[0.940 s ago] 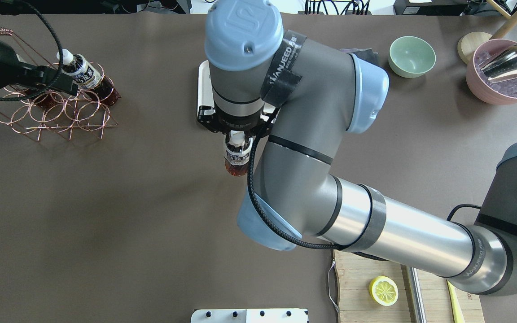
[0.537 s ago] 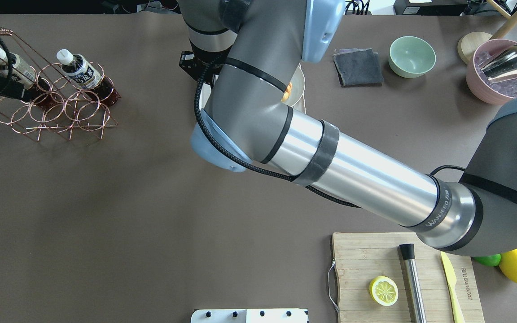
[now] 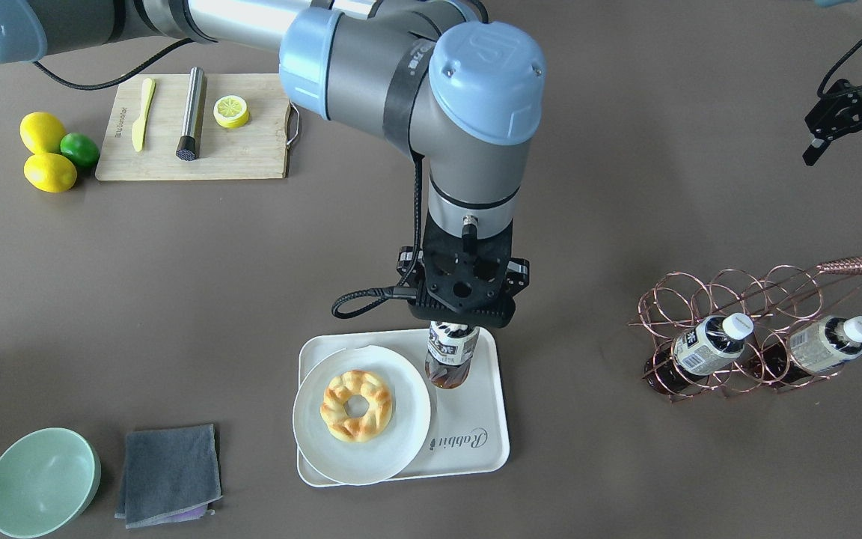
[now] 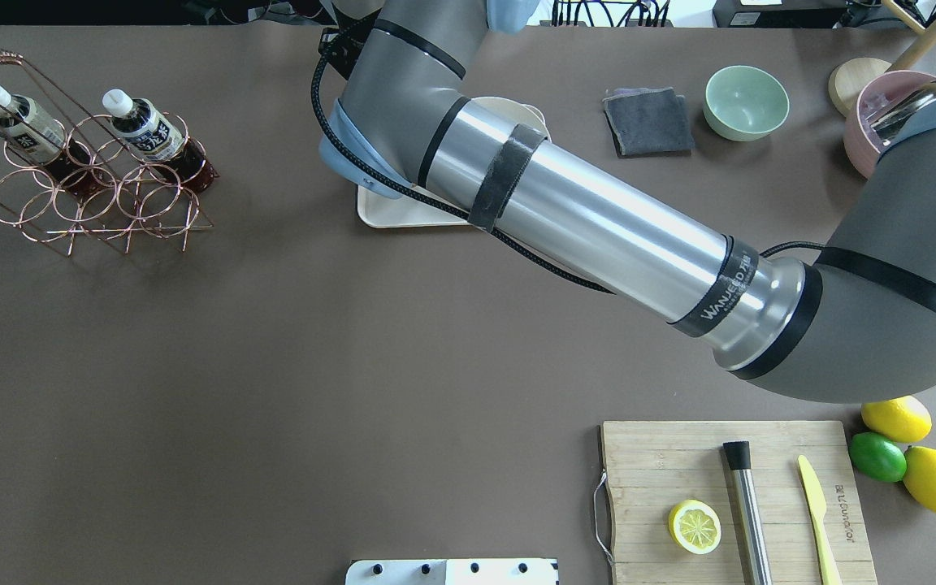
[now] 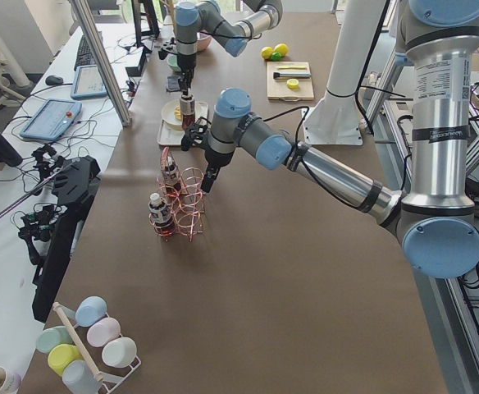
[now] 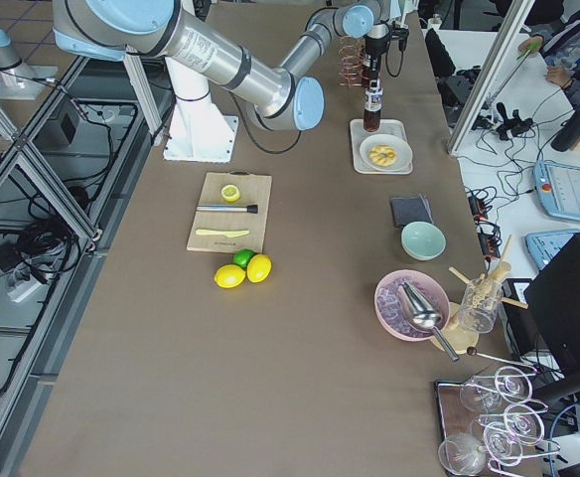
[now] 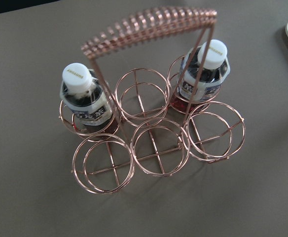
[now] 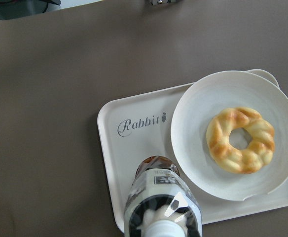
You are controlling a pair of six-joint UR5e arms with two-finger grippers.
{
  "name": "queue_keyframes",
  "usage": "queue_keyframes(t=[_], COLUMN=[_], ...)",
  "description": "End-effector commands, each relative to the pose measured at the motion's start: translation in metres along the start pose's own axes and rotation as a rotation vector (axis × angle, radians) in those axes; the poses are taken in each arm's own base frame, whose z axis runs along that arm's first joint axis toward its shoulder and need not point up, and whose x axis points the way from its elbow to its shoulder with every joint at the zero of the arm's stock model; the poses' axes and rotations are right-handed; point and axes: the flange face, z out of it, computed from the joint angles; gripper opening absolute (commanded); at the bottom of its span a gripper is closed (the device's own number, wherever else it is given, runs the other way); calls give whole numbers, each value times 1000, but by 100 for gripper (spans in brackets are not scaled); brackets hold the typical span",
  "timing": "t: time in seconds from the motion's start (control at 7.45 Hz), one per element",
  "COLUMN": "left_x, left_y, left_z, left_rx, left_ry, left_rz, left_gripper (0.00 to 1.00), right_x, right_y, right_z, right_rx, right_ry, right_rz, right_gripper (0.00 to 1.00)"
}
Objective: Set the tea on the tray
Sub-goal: 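Lower the bottle onto the tray beside the plate and open the right gripper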
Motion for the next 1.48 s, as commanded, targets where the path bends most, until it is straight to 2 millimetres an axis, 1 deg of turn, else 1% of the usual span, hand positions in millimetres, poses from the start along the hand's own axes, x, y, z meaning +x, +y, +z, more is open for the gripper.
queue_keyframes(t=[0.0, 0.13, 0.27, 0.54, 0.67, 0.81, 0.94, 1.07, 1.21, 1.34], left_x=[-27, -30, -31, -37, -41, -41, -41, -45, -47, -49], left_y=[14, 14, 14, 26, 37, 37, 36, 35, 40, 45], left_z=[-3, -3, -2, -1, 0, -1, -4, -12, -12, -13], left_rx=[-12, -11, -11, -1, 8, 12, 20, 36, 24, 7], left_ry=[-8, -9, -10, -7, -4, -3, -3, -8, 14, 48], left_rz=[-6, -9, -11, -3, 3, 0, -5, -14, -26, -33], left_gripper=[97, 97, 96, 97, 97, 97, 97, 97, 97, 97], right_x=[-16, -15, -16, -17, -17, -17, -19, -22, -13, 19], right_y=[-30, -30, -29, -28, -28, -28, -24, -21, -23, -31], right_z=[29, 33, 31, 30, 30, 30, 32, 22, -10, -43], right_rx=[-4, -12, -24, -29, -29, -31, -38, -61, -80, -113], right_ry=[-9, -6, -13, -14, -13, -12, -12, -34, -37, -58], right_rz=[2, -6, -34, -35, -22, -21, -21, -16, -1, 21], right_gripper=[0, 0, 0, 0, 18, 71, 89, 91, 99, 99])
